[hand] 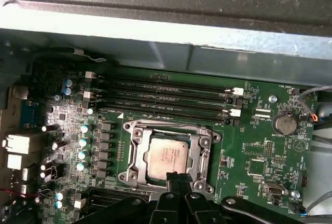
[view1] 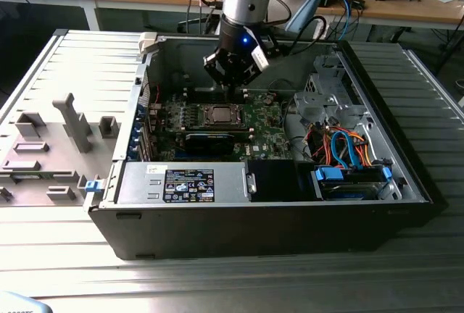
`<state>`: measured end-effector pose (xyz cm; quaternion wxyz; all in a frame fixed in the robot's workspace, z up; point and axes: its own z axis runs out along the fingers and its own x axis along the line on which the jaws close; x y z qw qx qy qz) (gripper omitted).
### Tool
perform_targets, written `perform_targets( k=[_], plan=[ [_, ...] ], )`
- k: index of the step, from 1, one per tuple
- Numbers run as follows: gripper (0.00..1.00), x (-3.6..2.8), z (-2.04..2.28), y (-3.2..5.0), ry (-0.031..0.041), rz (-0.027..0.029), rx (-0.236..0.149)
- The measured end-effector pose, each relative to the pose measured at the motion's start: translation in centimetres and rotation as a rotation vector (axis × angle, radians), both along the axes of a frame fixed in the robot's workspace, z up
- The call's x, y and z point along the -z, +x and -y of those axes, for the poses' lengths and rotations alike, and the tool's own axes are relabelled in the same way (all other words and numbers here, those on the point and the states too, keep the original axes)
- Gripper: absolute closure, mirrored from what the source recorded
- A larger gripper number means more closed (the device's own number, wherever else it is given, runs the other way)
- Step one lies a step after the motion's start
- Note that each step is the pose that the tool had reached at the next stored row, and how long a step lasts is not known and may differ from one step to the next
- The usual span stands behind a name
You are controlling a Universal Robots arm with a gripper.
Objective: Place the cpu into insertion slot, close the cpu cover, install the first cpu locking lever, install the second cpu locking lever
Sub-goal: 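Install the second cpu locking lever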
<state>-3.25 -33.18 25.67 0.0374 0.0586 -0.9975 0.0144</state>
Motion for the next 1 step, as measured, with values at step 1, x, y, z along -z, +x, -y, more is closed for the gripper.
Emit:
perform_targets(
  k=[1],
  plan=[
    [0.89,0.00,0.00,0.00,0.0000,0.0000,0.000]
  ],
)
